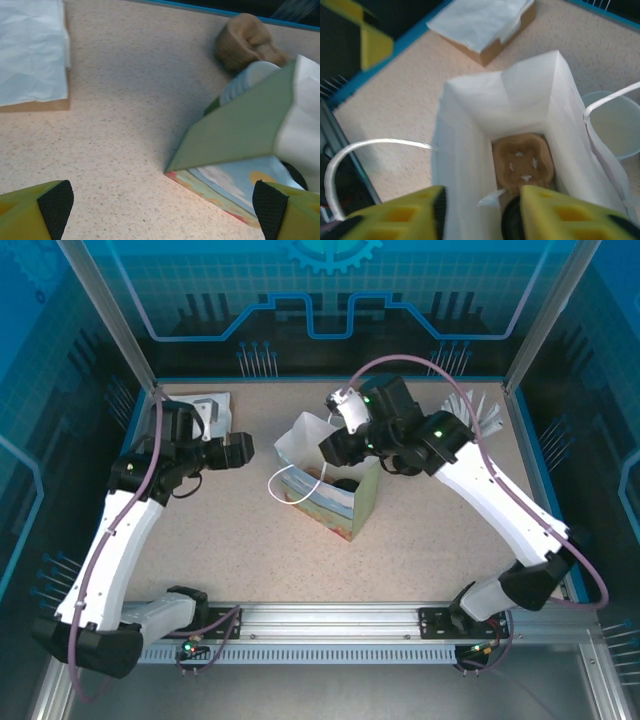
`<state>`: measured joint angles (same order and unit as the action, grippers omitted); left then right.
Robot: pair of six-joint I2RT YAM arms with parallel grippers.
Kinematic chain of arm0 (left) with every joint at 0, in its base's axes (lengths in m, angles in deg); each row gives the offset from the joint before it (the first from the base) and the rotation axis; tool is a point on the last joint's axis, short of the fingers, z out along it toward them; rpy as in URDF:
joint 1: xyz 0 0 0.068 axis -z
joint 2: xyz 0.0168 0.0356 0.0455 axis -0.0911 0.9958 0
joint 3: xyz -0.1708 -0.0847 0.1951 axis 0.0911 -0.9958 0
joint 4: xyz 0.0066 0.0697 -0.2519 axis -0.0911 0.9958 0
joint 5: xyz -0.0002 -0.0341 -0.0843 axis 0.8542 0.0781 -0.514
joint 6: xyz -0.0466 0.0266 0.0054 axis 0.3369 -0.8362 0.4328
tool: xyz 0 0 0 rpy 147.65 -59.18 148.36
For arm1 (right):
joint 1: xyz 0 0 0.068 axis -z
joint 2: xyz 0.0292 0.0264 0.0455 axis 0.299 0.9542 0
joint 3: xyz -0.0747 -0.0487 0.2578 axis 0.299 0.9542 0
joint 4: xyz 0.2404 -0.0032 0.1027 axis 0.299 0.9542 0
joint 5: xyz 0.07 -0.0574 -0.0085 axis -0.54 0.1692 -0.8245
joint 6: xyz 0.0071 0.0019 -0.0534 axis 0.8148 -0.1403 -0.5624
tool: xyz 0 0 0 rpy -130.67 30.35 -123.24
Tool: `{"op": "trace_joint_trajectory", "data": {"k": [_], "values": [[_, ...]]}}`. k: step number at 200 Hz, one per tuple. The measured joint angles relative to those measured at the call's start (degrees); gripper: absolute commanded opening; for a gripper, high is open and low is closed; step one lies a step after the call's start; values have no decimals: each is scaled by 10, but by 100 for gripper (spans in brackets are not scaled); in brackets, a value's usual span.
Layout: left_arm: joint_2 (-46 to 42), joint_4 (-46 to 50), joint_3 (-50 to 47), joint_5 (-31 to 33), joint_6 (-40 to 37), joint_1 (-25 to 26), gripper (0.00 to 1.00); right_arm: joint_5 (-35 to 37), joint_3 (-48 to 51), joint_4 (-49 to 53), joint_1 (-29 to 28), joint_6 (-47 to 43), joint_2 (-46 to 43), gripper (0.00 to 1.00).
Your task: Pack the takeout coffee
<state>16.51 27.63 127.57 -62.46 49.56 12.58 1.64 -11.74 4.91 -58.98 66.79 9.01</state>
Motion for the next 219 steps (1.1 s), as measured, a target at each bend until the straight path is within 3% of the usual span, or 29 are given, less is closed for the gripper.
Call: {"op": "trace_joint_trajectory", "data": {"k": [11, 48, 91, 141, 184, 219], "values": [[17, 0, 0, -15, -1, -32, 92, 4, -16, 10, 1, -7, 14, 62], [113, 1, 10, -22, -33, -93, 87, 45, -58, 28, 24, -11, -19, 64], [311, 10, 108, -5, -76, -94, 77, 107, -35, 32, 56, 6, -131, 64], [508, 41, 275, 91, -113, -82, 64, 133, 59, 35, 104, 24, -186, 64], [590, 70, 352, 148, -140, -73, 51, 132, 98, 39, 147, 32, -189, 64], [611, 83, 375, 167, -150, -73, 48, 127, 100, 39, 157, 34, -200, 64]]}}
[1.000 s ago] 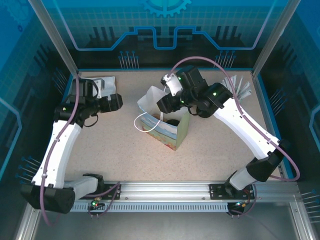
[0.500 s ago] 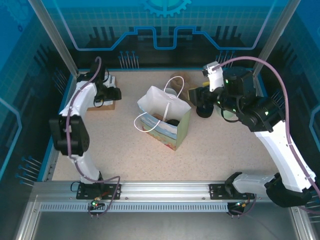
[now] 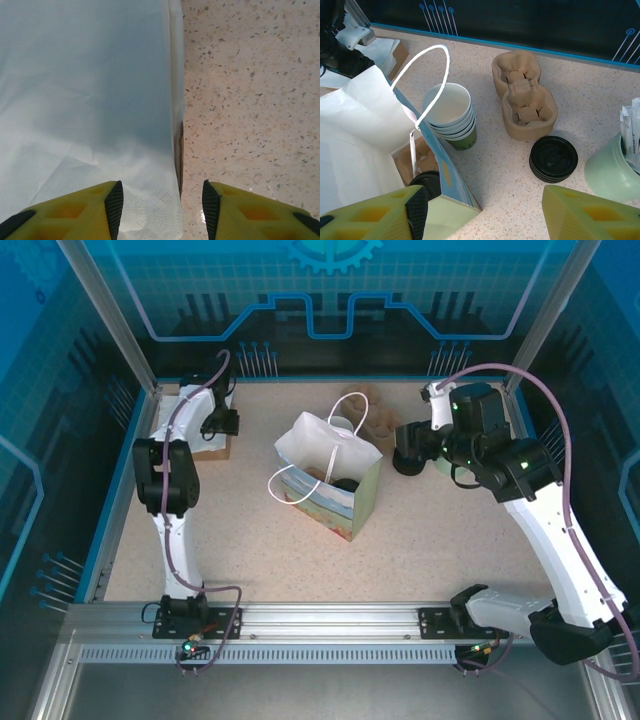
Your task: Pack the takeout coffee
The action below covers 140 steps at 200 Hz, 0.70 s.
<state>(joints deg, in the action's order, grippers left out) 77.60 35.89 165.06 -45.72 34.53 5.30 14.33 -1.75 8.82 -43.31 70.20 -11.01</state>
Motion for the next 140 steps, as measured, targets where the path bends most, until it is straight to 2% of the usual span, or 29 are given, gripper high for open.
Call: {"op": "trace_joint_trajectory", "data": {"k": [46, 140], "values": [[14, 6, 5, 2, -2, 0, 46, -8, 5, 0, 3, 4, -3, 64], [24, 7, 6, 4, -19, 0, 7, -12, 7, 0, 5, 6, -3, 64]]}}
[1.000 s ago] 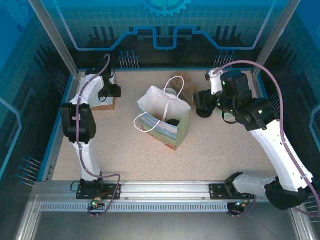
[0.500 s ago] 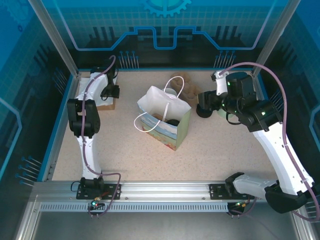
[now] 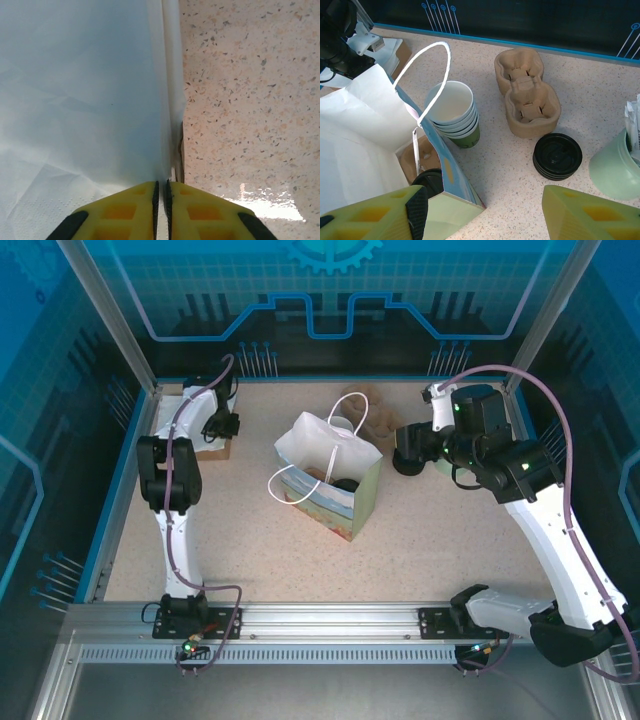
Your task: Pack the takeout coffee
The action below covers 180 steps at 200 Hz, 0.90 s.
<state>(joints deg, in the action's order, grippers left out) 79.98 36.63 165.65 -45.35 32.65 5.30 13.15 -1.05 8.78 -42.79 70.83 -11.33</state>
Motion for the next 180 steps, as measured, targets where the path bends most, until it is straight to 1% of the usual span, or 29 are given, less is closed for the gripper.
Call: {"op": "trace_joint_trajectory", "data": {"k": [19, 49, 58, 68, 87, 113, 134, 154, 164, 180], "values": [[0, 0, 0, 0, -3, 0, 0, 0, 0, 0, 0, 0, 0, 64], [-1, 2, 1, 0, -8, 0, 0, -1, 0, 0, 1, 0, 0, 65], [-3, 5, 3, 0, -11, 0, 0, -5, 0, 0, 2, 0, 0, 68], [-10, 9, 3, -1, -13, -1, 0, -11, 0, -2, 5, 0, 0, 69], [-40, 18, 3, -8, -16, -3, 0, -25, 4, -12, 17, -1, -3, 73], [-123, 27, 3, -35, -17, -8, 0, -58, 21, -30, 35, -3, -15, 78], [-209, 30, 4, -85, -17, -13, 0, -105, 28, -54, 38, -14, -17, 85], [-286, 30, 8, -170, -28, -14, 0, -157, 28, -83, 34, -32, -10, 94], [-320, 30, 10, -221, -33, -11, 0, -173, 22, -97, 19, -47, 0, 99], [-366, 26, 12, -301, -45, -5, 0, -185, 5, -115, -21, -90, 22, 100]]}}
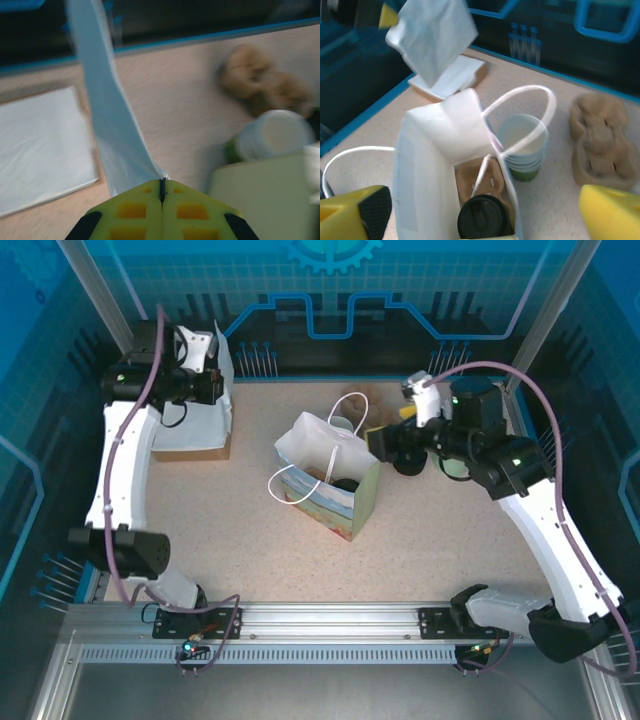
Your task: Pack the takeout coffee
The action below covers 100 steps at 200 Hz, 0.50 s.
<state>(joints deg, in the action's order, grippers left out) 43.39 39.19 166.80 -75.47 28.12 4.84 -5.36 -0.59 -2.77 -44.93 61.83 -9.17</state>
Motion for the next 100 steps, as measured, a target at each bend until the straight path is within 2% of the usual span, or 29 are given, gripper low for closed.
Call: {"op": "trace_joint_trajectory", "data": {"k": [25, 52, 73, 100], "values": [[-60, -19, 0, -128, -14, 21, 0, -25, -51, -23, -68, -88, 47, 100], [-114, -51, -4, -252, -31, 49, 0, -59, -126, -36, -100, -177, 100, 100], [-155, -77, -21, -321, -44, 67, 0, -94, -181, -42, -110, -229, 140, 100], [-183, -98, -33, -373, -47, 87, 0, -142, -239, -45, -118, -254, 187, 100]]}}
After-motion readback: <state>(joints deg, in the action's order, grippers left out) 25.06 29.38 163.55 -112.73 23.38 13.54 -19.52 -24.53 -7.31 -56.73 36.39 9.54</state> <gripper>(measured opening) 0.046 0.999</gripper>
